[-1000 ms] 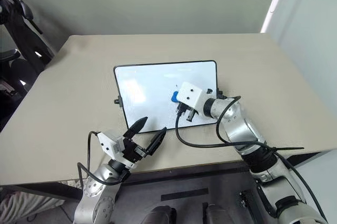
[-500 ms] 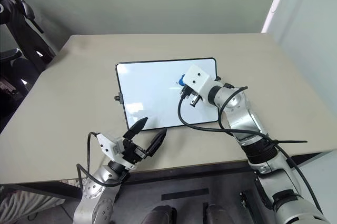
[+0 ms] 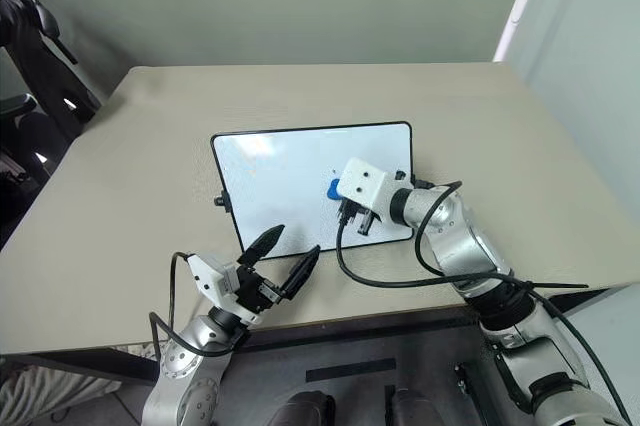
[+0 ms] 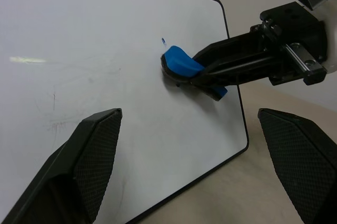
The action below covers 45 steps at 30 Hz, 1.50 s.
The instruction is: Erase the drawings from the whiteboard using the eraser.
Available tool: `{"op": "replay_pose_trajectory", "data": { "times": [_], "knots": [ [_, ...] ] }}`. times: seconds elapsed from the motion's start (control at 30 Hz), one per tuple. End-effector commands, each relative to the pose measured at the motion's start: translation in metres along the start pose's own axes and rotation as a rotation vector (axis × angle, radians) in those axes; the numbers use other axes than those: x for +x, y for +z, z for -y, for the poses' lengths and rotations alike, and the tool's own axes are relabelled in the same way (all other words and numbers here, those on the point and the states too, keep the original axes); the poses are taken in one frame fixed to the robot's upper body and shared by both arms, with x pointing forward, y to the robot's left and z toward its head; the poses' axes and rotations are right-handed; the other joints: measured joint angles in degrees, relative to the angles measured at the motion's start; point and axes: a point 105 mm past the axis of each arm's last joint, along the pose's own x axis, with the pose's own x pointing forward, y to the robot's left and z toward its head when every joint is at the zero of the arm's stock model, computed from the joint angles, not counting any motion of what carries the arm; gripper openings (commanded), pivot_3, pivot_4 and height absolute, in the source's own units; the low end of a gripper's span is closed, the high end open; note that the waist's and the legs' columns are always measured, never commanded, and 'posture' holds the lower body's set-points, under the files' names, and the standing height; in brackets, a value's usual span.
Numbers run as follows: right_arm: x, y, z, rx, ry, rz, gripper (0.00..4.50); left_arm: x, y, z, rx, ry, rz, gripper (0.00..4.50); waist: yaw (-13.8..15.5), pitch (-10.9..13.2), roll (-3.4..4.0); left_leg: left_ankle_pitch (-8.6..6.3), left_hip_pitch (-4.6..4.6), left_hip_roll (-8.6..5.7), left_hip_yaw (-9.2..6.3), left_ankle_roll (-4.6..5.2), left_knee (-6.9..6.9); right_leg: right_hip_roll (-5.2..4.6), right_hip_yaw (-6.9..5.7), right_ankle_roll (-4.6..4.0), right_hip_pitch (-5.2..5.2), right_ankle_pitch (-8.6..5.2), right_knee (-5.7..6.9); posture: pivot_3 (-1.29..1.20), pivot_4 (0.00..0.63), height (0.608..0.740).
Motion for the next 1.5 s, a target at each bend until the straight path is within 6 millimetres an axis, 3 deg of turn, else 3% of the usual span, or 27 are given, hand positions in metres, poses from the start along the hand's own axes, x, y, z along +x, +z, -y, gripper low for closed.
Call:
{"op": "replay_pose_trajectory", "data": {
  "times": [0.03,0.37,0.6,0.8,1.0,1.33,1.5],
  "knots": [
    [-0.002,0.002,-0.002,-0.025,0.021,-0.007,0.86,0.003,0.014,0.004,0.022,-0.014,0.055,4.5,0.0,0.0,0.0,0.0,0.01,0.0,0.0,0.0,0.0,0.0,0.0,0.0,0.0,-0.01,0.01,0.0,0.15,0.74],
    [-0.001,-0.013,-0.006,-0.026,0.05,-0.096,0.86,0.004,0.013,0.005,0.019,-0.018,0.058,4.5,0.0,0.0,-0.01,0.03,0.0,0.0,0.0,0.03,0.0,0.0,0.0,0.0,0.0,0.0,0.01,0.0,0.15,0.74],
    [-0.002,-0.015,0.005,-0.014,0.011,-0.112,0.86,0.004,0.013,0.004,0.022,-0.017,0.057,4.5,0.0,0.0,-0.01,0.15,0.0,0.0,0.0,0.23,0.0,0.0,0.0,-0.01,0.01,0.0,0.02,0.0,0.15,0.74],
    [-0.004,-0.004,0.031,0.009,-0.116,-0.086,0.86,0.004,0.013,0.005,0.018,-0.023,0.053,4.5,0.0,0.0,0.01,0.14,-0.01,0.0,-0.01,0.21,0.0,0.0,-0.01,0.02,-0.04,-0.01,0.05,0.0,0.15,0.74],
    [-0.009,0.006,0.044,-0.001,-0.174,-0.054,0.86,0.004,0.013,0.005,0.021,-0.025,0.054,4.5,0.1,0.0,0.01,0.11,-0.04,0.0,-0.01,0.15,0.0,0.0,-0.01,-0.18,-0.04,0.11,0.02,0.0,0.15,0.74],
    [-0.014,0.03,0.062,-0.003,-0.245,0.017,0.86,0.006,0.014,0.005,0.022,-0.029,0.058,4.5,0.1,0.0,0.01,0.13,-0.03,0.0,-0.01,0.22,-0.07,0.0,0.0,-0.1,-0.06,0.08,0.0,0.0,0.15,0.74],
    [-0.013,0.037,0.057,-0.007,-0.221,0.042,0.86,0.007,0.013,0.006,0.017,-0.031,0.06,4.5,0.1,0.0,0.0,0.13,-0.01,0.0,-0.01,0.22,-0.17,0.0,-0.01,-0.09,-0.08,0.07,0.0,0.0,0.15,0.74]
  ]
}}
